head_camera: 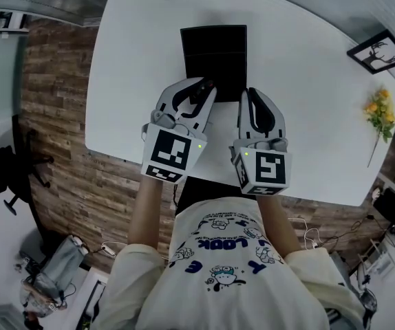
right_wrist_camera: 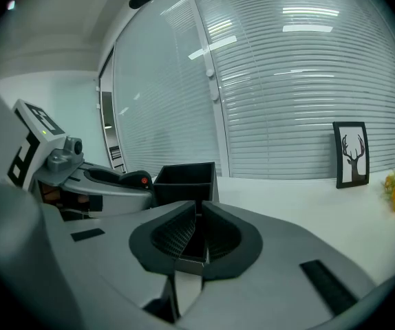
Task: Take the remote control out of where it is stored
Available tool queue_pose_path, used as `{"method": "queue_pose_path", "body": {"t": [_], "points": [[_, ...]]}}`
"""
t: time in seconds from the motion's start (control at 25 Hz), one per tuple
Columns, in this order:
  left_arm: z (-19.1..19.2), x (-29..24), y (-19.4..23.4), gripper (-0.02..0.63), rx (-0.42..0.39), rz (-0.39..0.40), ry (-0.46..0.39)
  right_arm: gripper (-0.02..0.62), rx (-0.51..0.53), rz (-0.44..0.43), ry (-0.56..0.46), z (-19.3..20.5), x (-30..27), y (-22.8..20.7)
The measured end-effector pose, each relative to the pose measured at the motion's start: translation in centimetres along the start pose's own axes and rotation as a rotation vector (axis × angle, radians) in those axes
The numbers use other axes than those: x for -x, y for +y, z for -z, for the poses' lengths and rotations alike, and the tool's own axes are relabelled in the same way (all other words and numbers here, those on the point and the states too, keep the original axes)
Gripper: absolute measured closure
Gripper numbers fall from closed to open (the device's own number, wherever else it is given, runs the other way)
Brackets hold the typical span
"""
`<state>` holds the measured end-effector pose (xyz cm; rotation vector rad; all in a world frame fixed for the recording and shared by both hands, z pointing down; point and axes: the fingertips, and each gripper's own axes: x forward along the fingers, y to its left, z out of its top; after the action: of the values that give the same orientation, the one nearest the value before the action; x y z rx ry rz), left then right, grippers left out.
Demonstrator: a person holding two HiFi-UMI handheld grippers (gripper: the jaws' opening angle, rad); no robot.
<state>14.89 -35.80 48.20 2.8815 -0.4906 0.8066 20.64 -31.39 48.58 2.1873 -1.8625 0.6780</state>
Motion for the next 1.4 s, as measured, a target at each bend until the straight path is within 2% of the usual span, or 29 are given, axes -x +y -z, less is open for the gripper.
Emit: {"method": "queue_pose_path", "body": {"t": [0.48, 1.04, 1.4], "points": [[-2.0, 4.0, -0.3, 0.534, 0.017, -0.061, -0.077, 0.548, 0.020, -0.014, -0.050, -1.5, 2.4, 2.3], [-6.1, 11.1, -0.5, 0.534, 0.025, -0.134, -0.239, 0.549, 0.041, -0.019, -0.135, -4.0, 6.9, 5.8], [-5.7, 16.1, 0.5, 0.534, 0.052, -0.217, -0.280, 0.549, 0.079, -0.067, -0.189, -5.8, 8.2, 9.9]]}}
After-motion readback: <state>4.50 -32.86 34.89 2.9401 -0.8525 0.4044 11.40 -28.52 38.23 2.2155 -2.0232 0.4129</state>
